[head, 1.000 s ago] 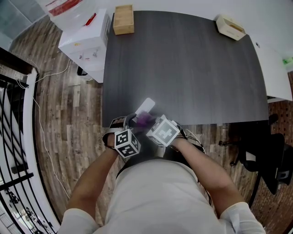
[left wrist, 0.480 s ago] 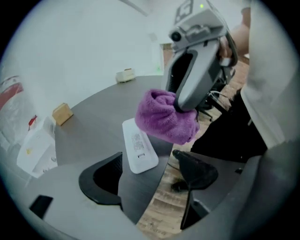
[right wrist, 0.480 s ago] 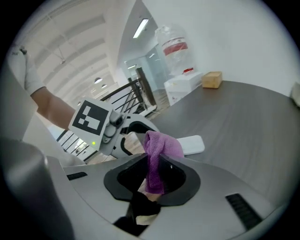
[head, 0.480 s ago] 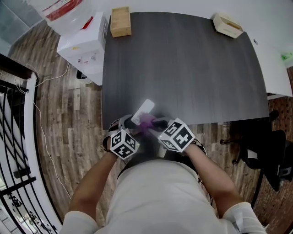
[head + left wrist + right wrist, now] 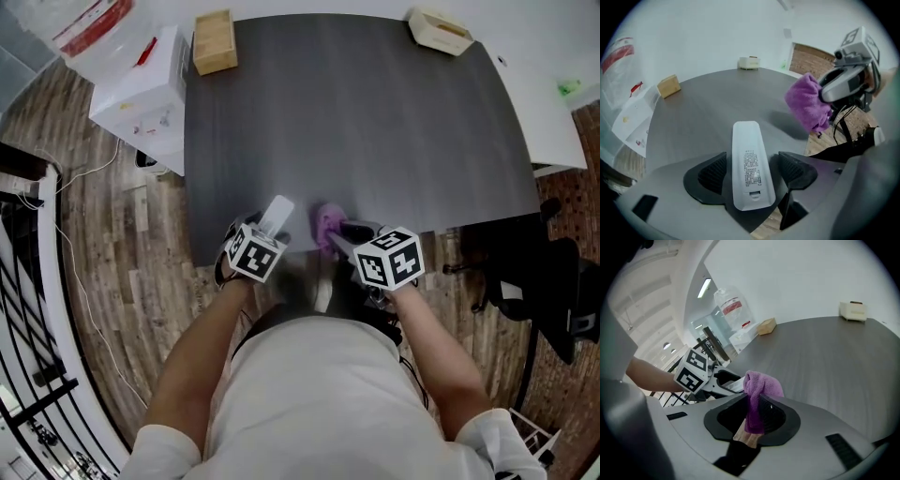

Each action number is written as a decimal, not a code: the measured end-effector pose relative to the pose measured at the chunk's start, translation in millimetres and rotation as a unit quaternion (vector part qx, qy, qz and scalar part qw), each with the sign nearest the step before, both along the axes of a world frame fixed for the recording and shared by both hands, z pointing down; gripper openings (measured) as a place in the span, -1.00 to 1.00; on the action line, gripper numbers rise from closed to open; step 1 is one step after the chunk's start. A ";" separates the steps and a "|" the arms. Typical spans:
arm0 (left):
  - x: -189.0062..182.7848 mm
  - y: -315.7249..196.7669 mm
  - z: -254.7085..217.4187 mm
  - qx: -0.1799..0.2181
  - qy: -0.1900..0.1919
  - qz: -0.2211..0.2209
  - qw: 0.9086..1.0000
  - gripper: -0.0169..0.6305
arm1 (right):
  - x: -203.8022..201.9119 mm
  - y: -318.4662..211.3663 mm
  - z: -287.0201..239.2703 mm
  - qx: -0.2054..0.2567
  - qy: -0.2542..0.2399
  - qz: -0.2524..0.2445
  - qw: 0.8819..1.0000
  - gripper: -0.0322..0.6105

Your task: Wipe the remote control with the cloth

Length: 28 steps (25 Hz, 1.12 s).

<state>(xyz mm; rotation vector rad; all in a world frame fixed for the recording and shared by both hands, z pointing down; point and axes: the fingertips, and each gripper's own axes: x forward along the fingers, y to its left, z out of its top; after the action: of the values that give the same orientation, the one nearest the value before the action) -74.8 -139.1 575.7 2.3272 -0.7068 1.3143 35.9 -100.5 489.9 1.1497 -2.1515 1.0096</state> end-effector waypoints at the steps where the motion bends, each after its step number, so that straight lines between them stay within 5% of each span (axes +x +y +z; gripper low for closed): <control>1: -1.5 -0.6 -0.1 -0.003 0.002 0.000 1.000 0.14 | 4.7 -1.0 0.8 0.000 0.001 0.008 1.000 -0.64; 6: 1.2 -5.6 -6.1 -0.035 0.057 -0.023 0.998 0.12 | 39.4 -11.6 -4.0 0.009 0.008 0.043 0.999 -0.64; 12: 7.5 -10.4 -14.1 -0.098 0.121 -0.087 0.984 0.11 | 85.5 -20.7 -3.7 0.015 0.020 0.069 0.997 -0.63; 17: -2.8 -21.5 -11.0 -0.113 0.111 -0.135 0.978 -0.25 | 91.1 -26.4 -5.1 0.021 0.014 0.076 0.997 -0.64; 20: -2.2 -21.8 -10.5 -0.112 0.099 -0.139 0.979 -0.28 | 84.5 -28.4 -5.3 0.028 0.017 0.064 0.997 -0.63; 23: 1.6 -17.3 -9.6 -0.101 0.083 -0.119 0.984 -0.27 | 79.3 -28.5 -4.2 0.030 0.016 0.056 0.998 -0.63; 28: 16.0 -3.1 -16.4 -0.010 0.008 0.021 1.000 -0.30 | 76.5 -30.2 -2.5 0.028 0.013 0.051 0.998 -0.63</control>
<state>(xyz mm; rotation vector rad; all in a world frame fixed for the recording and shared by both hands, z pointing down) -58.9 -142.2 559.3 2.3460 -0.6406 1.3126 112.4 -130.7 487.4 1.3034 -2.1322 0.9787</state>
